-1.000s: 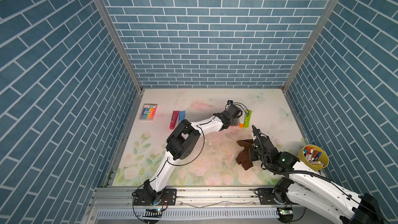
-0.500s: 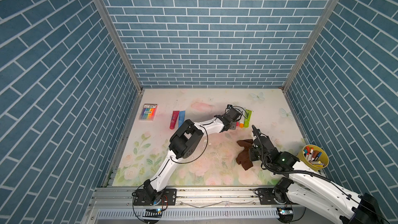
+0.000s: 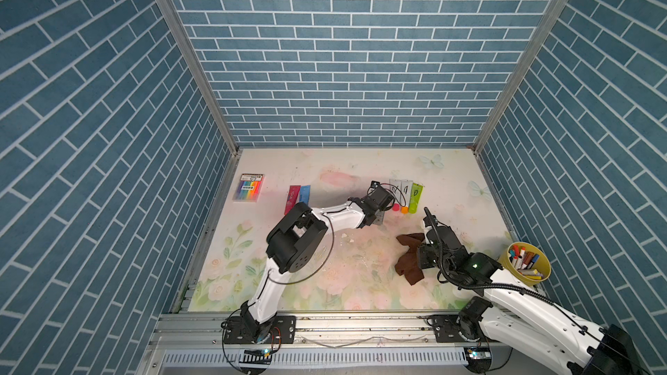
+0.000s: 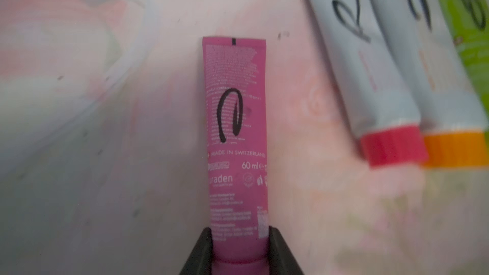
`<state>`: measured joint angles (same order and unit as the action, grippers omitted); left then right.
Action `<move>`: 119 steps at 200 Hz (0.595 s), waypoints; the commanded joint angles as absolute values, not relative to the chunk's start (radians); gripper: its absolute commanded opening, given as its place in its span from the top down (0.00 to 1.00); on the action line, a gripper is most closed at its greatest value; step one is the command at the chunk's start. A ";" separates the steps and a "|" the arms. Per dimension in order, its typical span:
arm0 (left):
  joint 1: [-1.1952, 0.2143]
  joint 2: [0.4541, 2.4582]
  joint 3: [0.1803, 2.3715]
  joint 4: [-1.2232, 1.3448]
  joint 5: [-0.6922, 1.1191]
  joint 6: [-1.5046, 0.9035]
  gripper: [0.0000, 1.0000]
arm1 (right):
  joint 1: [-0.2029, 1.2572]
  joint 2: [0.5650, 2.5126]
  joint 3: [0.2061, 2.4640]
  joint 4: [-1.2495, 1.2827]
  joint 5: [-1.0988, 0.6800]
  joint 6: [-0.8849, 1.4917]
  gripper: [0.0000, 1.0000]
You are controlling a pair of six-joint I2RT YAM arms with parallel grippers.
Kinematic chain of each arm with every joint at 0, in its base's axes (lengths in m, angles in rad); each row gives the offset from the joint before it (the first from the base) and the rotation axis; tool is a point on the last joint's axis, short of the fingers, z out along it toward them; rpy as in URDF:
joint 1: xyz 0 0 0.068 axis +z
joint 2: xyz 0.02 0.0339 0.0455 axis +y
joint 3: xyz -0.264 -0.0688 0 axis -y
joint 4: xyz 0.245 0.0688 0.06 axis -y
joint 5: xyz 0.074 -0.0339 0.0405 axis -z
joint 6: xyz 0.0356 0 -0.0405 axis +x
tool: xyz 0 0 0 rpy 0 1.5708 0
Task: Wipe the surface of the toothpaste tube
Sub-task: Move the toothpaste to the center of the board.
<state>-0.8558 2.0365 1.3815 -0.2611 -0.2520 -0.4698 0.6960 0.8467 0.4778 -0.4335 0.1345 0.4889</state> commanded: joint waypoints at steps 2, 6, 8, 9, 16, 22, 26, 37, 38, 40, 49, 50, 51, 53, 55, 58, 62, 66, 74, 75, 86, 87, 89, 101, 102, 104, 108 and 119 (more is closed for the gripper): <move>-0.896 1.819 1.211 -0.222 -0.226 -0.387 0.82 | 0.683 0.879 0.521 -0.427 0.042 0.455 1.00; -0.904 1.788 1.173 -0.215 -0.224 -0.382 0.82 | 0.683 0.880 0.525 -0.427 0.034 0.453 1.00; -0.909 1.777 1.155 -0.211 -0.226 -0.378 0.83 | 0.682 0.880 0.527 -0.426 0.031 0.452 1.00; -0.912 1.767 1.146 -0.210 -0.227 -0.376 0.84 | 0.681 0.880 0.528 -0.426 0.030 0.451 1.00; -0.933 1.716 1.086 -0.194 -0.240 -0.370 0.86 | 0.681 0.879 0.536 -0.425 0.019 0.450 1.00; -0.949 1.677 1.031 -0.175 -0.249 -0.370 0.87 | 0.679 0.882 0.544 -0.420 0.005 0.448 1.00; -0.957 1.655 1.001 -0.161 -0.250 -0.366 0.87 | 0.679 0.886 0.552 -0.417 -0.002 0.448 1.00; -0.977 1.596 0.913 -0.126 -0.234 -0.364 0.87 | 0.678 0.905 0.583 -0.409 -0.022 0.446 1.00; -0.980 1.591 0.906 -0.123 -0.231 -0.364 0.87 | 0.678 0.907 0.585 -0.408 -0.026 0.446 1.00; -0.983 1.583 0.891 -0.115 -0.227 -0.364 0.87 | 0.676 0.912 0.588 -0.405 -0.031 0.446 1.00; -0.995 1.546 0.827 -0.076 -0.196 -0.362 0.87 | 0.677 0.934 0.611 -0.387 -0.053 0.446 1.00; -0.996 1.543 0.821 -0.071 -0.192 -0.362 0.87 | 0.677 0.937 0.613 -0.385 -0.056 0.446 1.00; -0.997 1.540 0.818 -0.065 -0.186 -0.361 0.87 | 0.676 0.940 0.615 -0.384 -0.058 0.446 1.00; -0.998 1.533 0.803 -0.057 -0.176 -0.361 0.87 | 0.677 0.945 0.618 -0.378 -0.063 0.446 1.00; -1.001 1.529 0.791 -0.049 -0.168 -0.359 0.87 | 0.677 0.950 0.622 -0.374 -0.068 0.446 1.00; -1.004 1.523 0.776 -0.039 -0.159 -0.359 0.87 | 0.677 0.956 0.626 -0.368 -0.074 0.444 1.00; -1.010 1.515 0.756 -0.027 -0.151 -0.359 0.87 | 0.677 0.968 0.634 -0.360 -0.082 0.444 1.00; -1.014 1.511 0.740 -0.016 -0.139 -0.360 0.86 | 0.678 0.979 0.640 -0.353 -0.082 0.441 1.00; -1.028 1.501 0.713 0.004 -0.121 -0.351 0.85 | 0.676 1.000 0.650 -0.341 -0.083 0.436 1.00; -1.031 1.501 0.710 0.005 -0.120 -0.350 0.85 | 0.676 1.003 0.653 -0.341 -0.083 0.436 1.00; -1.057 1.488 0.685 0.017 -0.133 -0.340 0.83 | 0.677 1.033 0.663 -0.325 -0.119 0.432 1.00; -1.060 1.487 0.683 0.018 -0.134 -0.339 0.83 | 0.677 1.036 0.663 -0.324 -0.121 0.431 1.00; -1.064 1.486 0.679 0.021 -0.135 -0.336 0.83 | 0.678 1.040 0.664 -0.321 -0.124 0.430 1.00; -1.080 1.470 0.660 0.032 -0.144 -0.326 0.79 | 0.677 1.074 0.667 -0.298 -0.147 0.428 1.00; -1.081 1.469 0.658 0.034 -0.143 -0.327 0.79 | 0.677 1.078 0.667 -0.296 -0.148 0.429 1.00; -1.081 1.466 0.654 0.036 -0.142 -0.325 0.78 | 0.678 1.084 0.667 -0.291 -0.154 0.429 1.00; -1.083 1.459 0.646 0.044 -0.138 -0.324 0.76 | 0.677 1.095 0.667 -0.281 -0.163 0.432 1.00; -1.083 1.444 0.627 0.057 -0.128 -0.325 0.68 | 0.677 1.132 0.666 -0.248 -0.194 0.442 1.00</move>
<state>-1.0687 1.4979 0.6472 -0.0399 -0.1463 -0.3500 0.6796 1.0763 0.6460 -0.3271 -0.1104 0.4622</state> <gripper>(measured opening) 0.321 0.055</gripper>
